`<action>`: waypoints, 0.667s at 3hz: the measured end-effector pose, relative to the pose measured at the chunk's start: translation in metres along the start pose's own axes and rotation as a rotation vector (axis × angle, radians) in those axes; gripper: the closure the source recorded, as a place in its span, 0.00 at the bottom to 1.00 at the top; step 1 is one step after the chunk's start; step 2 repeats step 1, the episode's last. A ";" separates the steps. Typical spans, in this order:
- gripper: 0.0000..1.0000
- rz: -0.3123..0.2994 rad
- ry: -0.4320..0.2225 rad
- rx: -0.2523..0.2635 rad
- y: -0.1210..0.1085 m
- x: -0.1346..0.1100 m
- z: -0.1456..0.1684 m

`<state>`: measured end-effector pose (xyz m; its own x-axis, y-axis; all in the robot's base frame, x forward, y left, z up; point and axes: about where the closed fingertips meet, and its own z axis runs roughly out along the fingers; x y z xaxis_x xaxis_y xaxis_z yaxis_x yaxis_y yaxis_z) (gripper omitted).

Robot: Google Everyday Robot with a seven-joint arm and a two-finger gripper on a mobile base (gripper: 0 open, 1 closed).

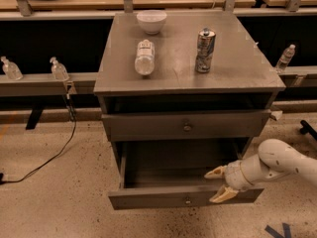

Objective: Open middle drawer

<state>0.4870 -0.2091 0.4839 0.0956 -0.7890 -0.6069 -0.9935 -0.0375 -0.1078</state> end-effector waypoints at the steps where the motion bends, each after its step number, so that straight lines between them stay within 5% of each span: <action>1: 0.25 0.000 -0.002 -0.004 0.001 0.000 0.002; 2: 0.25 0.000 -0.002 -0.004 0.001 0.000 0.002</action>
Offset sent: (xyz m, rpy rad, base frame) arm 0.0000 0.0000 0.0000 0.0000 0.0000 0.0000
